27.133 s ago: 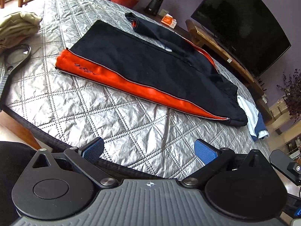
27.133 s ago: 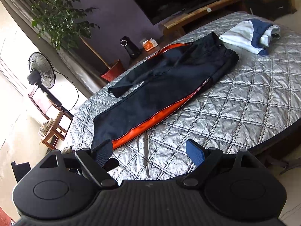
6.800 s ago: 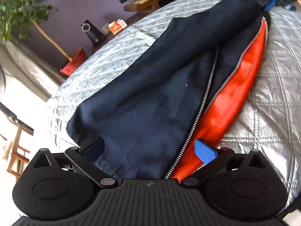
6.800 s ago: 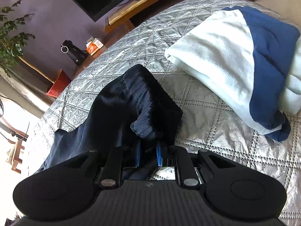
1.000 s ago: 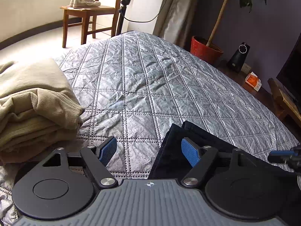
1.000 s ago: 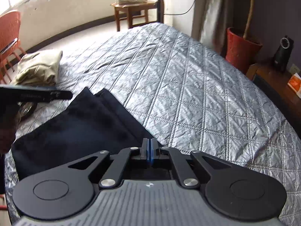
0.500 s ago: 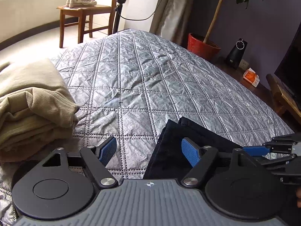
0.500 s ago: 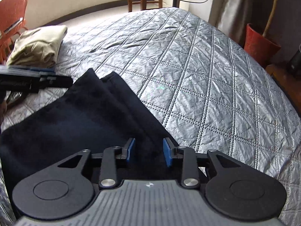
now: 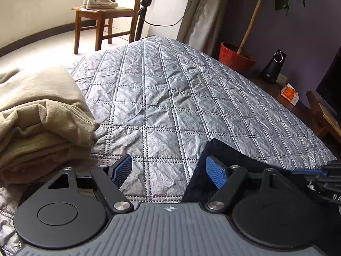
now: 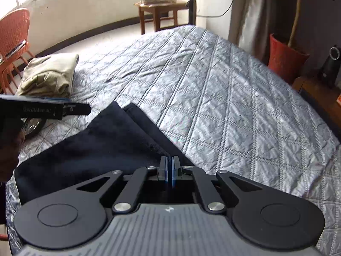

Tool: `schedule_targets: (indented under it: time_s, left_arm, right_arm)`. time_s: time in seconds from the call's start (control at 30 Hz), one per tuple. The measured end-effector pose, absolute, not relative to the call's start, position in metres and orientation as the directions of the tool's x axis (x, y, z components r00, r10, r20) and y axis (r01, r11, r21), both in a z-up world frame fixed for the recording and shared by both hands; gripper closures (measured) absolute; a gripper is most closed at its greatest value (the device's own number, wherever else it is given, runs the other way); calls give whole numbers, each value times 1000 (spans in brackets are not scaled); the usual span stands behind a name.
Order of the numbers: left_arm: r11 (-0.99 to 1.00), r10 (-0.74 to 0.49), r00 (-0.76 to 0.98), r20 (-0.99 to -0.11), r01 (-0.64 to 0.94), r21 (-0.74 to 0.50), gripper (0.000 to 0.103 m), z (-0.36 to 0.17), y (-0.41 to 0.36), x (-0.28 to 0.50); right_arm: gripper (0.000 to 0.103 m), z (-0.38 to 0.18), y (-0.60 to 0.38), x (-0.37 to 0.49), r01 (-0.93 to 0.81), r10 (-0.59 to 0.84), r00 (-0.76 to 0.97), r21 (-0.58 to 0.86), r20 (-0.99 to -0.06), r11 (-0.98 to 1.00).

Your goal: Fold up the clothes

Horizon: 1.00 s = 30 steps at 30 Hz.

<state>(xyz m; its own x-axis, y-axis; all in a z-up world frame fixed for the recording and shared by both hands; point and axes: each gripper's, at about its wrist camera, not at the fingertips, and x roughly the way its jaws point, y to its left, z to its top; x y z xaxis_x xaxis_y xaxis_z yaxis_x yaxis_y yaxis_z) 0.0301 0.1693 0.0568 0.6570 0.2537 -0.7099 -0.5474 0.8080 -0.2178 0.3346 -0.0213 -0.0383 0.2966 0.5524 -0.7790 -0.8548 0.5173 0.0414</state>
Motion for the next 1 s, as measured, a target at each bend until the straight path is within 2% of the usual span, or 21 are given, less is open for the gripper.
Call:
schedule_targets:
  time_s: [0.33,0.4,0.57,0.67,0.8,0.97,1.0]
  left_arm:
    - [831,229,662,-714,-515,-210,21,55,161,33]
    - [840,222,665,-713,-502,-206,21,54,157,35]
    - [875,168,687,-707,-434,-213,20,54,142,40]
    - [915,144,690,-709,-366,-171,20,51,121,45]
    - [933,129,652,-747,-335,-131,20,38,110,53]
    - [951,183,614,-768,-310,-20,19,26,99,55]
    - [952,195,612,-766,-306,-2,18,26,97,55]
  right_arm:
    - [97,-53,-25,337,-805,444,399,-74,-802,589]
    - [87,-41,-40,337,-755,467,452,-47,-760,654]
    - [82,-11,-113,321,-529,400,612,23,-682,848]
    - [79,-17,-162,293,-390,311,638,53,-704,919]
    - [79,-45,-212,249,-224,157,626,17,-764,974]
    - [77,-67,-280,219,18,63,614,94,-787,995]
    - [82,-69,-289,216,38,55,614,99,-788,994]
